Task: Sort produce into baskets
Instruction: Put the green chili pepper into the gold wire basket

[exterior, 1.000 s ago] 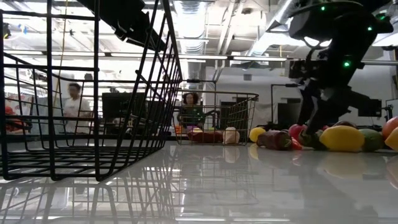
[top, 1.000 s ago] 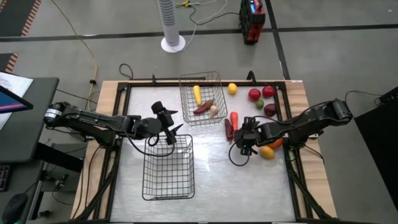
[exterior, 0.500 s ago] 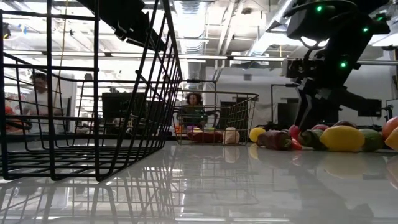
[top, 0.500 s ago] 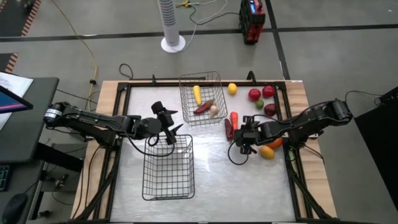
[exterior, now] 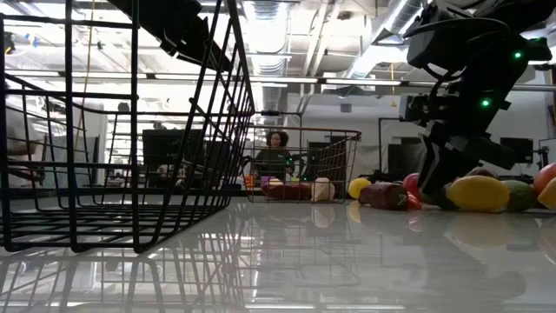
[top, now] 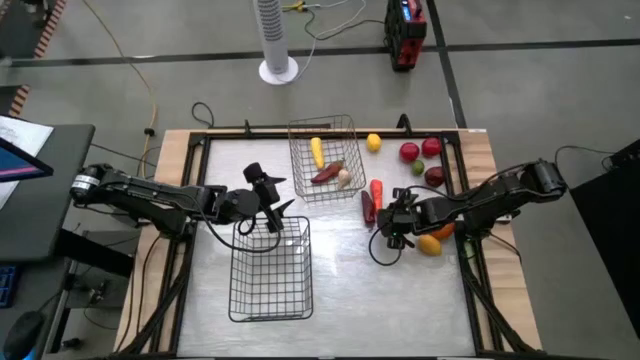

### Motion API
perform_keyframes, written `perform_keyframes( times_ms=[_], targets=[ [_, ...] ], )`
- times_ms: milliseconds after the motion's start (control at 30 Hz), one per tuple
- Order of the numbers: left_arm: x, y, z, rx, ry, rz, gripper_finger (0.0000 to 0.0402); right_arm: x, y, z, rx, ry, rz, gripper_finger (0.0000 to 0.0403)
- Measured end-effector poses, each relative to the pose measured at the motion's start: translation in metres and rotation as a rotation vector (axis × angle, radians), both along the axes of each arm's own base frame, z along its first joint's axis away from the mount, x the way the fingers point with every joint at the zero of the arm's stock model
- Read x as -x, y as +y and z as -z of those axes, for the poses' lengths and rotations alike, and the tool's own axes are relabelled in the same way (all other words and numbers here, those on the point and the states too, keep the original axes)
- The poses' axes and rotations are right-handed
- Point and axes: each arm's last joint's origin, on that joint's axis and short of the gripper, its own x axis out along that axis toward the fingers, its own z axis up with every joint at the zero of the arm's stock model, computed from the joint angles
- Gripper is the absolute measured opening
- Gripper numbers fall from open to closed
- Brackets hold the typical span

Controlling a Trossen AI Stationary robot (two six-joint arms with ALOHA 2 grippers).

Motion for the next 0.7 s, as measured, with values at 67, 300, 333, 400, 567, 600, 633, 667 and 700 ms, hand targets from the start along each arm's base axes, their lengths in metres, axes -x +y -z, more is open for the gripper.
perform_keyframes(
  times_ms=[67, 300, 333, 400, 567, 600, 633, 667, 700],
  targets=[
    [0.000, 0.000, 0.000, 0.000, -0.005, -0.001, 0.0274, 0.001, -0.002, 0.001, -0.015, 0.014, 0.003, 0.0105],
    [0.000, 0.000, -0.001, -0.013, 0.001, 0.004, 0.0274, 0.000, -0.008, 0.002, -0.094, 0.022, 0.012, 0.0024],
    [0.000, 0.000, -0.001, -0.021, 0.007, 0.008, 0.0274, 0.000, -0.008, 0.002, -0.102, 0.023, 0.012, 0.0024],
    [0.000, 0.000, -0.001, -0.027, 0.011, 0.011, 0.0274, 0.000, -0.009, 0.002, -0.106, 0.022, 0.017, 0.0024],
    [0.000, 0.000, -0.001, -0.036, 0.011, -0.001, 0.0274, 0.001, -0.010, 0.001, -0.105, 0.043, 0.022, 0.0024],
    [0.000, 0.001, -0.001, -0.046, 0.014, -0.007, 0.0274, 0.001, -0.010, -0.001, -0.104, 0.055, 0.022, 0.0024],
    [0.000, 0.001, -0.001, -0.057, 0.017, -0.014, 0.0274, 0.001, -0.010, -0.003, -0.105, 0.067, 0.022, 0.0024],
    [0.000, 0.001, -0.001, -0.066, 0.018, -0.024, 0.0274, 0.000, -0.010, -0.006, -0.104, 0.075, 0.022, 0.0024],
    [0.000, 0.001, -0.001, -0.070, 0.018, -0.032, 0.0274, -0.002, -0.010, -0.011, -0.101, 0.076, 0.023, 0.0024]
  ],
)
